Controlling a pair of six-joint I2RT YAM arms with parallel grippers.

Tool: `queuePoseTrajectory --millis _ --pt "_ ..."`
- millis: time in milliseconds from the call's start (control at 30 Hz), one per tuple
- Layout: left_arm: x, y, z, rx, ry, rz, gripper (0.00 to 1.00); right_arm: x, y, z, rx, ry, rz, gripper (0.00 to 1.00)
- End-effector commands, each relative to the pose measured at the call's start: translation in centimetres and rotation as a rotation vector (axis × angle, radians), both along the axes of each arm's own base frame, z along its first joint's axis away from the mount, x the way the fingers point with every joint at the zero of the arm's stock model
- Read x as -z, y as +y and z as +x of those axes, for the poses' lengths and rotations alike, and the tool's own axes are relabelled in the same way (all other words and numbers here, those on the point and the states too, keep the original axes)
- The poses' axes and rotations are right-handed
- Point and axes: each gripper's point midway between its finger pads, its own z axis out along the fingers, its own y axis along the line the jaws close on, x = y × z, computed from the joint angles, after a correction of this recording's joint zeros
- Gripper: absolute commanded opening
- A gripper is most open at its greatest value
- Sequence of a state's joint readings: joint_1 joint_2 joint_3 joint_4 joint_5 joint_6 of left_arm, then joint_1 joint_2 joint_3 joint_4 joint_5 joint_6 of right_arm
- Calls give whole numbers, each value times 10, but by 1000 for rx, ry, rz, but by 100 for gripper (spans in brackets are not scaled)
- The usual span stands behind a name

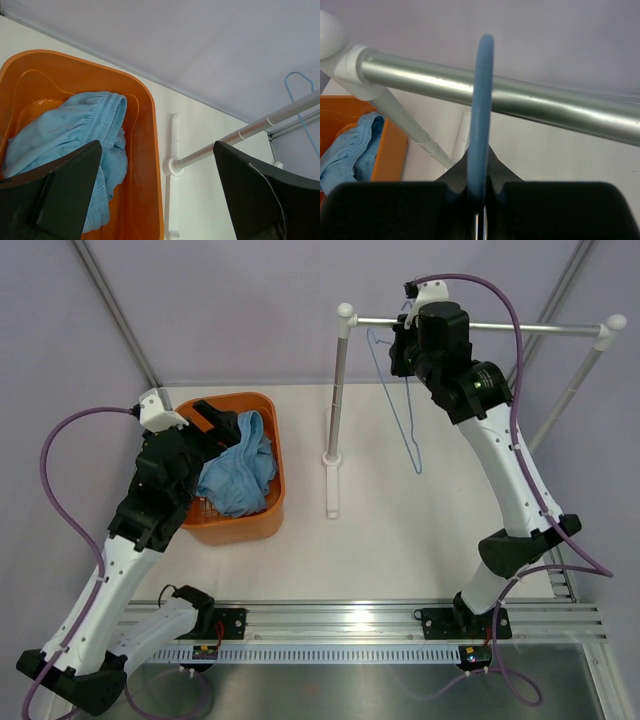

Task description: Remove the shorts from the hanger

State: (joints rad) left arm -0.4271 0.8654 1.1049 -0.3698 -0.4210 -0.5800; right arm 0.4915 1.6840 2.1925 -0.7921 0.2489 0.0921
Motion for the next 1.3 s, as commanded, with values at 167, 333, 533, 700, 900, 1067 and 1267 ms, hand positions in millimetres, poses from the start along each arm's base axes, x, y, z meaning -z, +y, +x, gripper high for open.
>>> queuePoseTrajectory --millis 167,333,533,700,900,1067,1267 --pt "-21 0 -7 21 -64 -4 99 8 1 14 26 19 -20 0" --pt "-20 -1 -7 28 -61 -5 99 29 6 16 15 73 -25 0" --pt "-23 -1 -9 30 -68 -7 99 47 8 9 1 108 -14 0" --pt "-23 -1 -11 36 -66 -8 99 60 5 4 7 133 -18 0" --pt "-22 -1 -11 33 -62 -5 99 55 2 0 9 118 -8 12" --pt "-21 -2 -10 43 -58 4 99 35 0 -4 12 78 10 53" --pt "-24 -3 -11 50 -58 11 99 13 -5 -10 19 42 30 75"
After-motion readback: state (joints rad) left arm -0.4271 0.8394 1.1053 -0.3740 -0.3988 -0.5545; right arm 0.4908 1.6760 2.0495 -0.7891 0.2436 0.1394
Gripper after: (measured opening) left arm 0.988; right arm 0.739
